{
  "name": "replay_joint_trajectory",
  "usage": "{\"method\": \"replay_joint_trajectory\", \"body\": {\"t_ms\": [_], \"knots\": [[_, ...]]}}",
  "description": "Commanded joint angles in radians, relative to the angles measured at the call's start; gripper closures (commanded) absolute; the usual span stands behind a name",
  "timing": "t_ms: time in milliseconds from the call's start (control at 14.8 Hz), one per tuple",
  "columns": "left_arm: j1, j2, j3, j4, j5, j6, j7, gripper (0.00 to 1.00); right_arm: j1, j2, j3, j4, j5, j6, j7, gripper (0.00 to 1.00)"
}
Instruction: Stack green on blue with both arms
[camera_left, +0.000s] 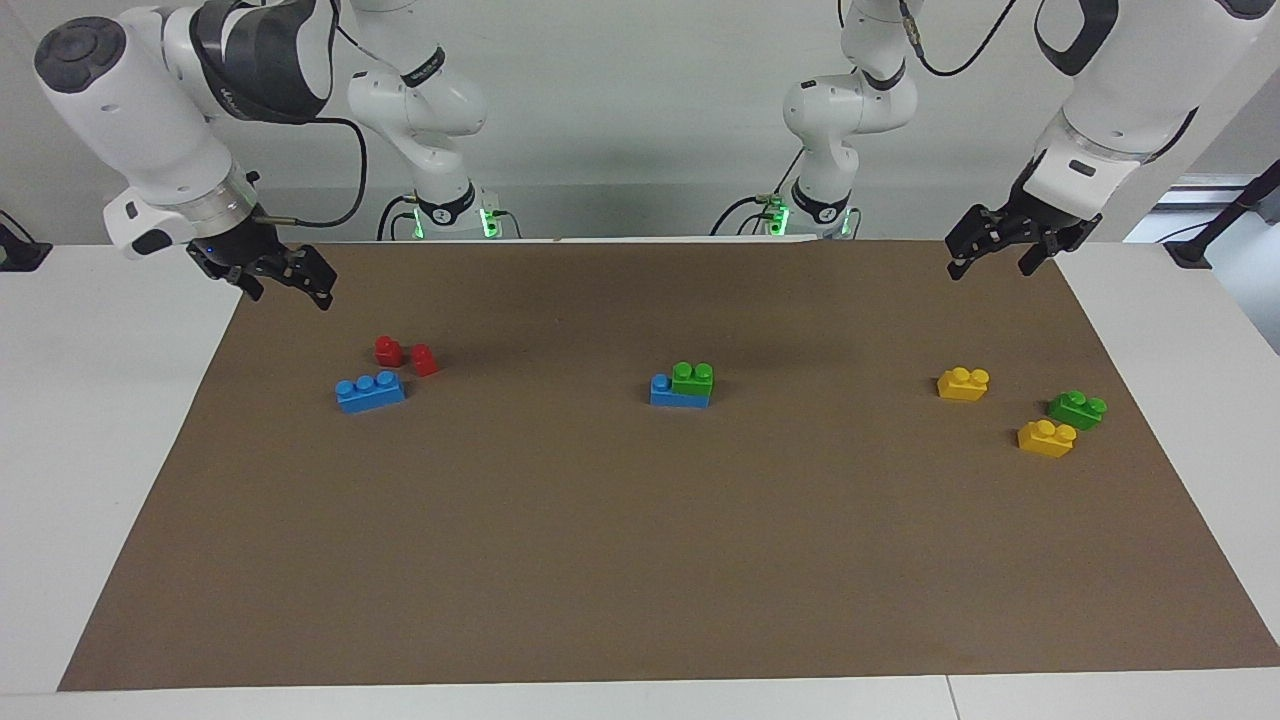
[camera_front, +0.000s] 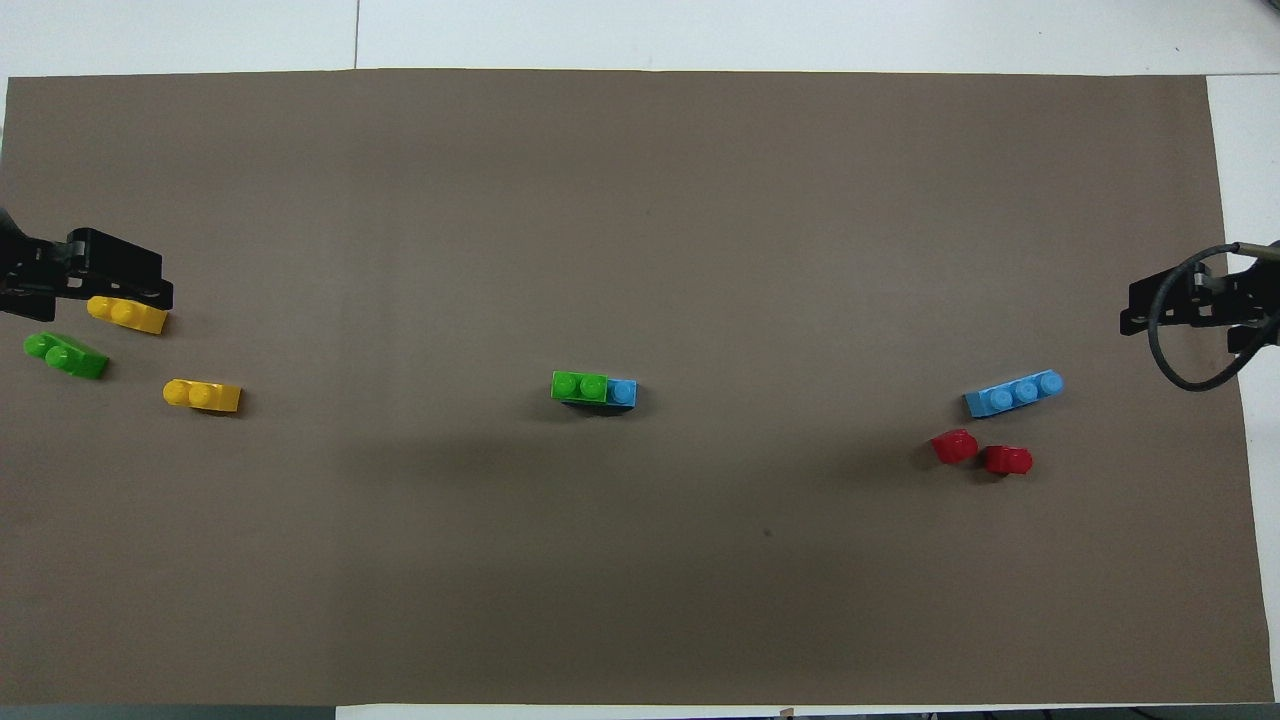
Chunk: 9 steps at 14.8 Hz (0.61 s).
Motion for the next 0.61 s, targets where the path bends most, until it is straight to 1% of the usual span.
{"method": "replay_joint_trajectory", "body": {"t_ms": [0,339,542], "knots": [[0.005,-0.020,-0.003,-0.012,-0.007,0.025,0.019,0.00,-0.016,-0.025,0.008,0.015,-0.002,-0.053,-0.025,0.00],[0.006,-0.031,-0.003,-0.031,-0.007,0.022,0.019,0.00,-0.012,-0.064,0.010,0.023,-0.007,-0.107,-0.027,0.00],[0.005,-0.033,-0.003,-0.031,-0.007,0.021,0.023,0.00,-0.012,-0.065,0.010,0.034,-0.007,-0.119,-0.039,0.00]]}}
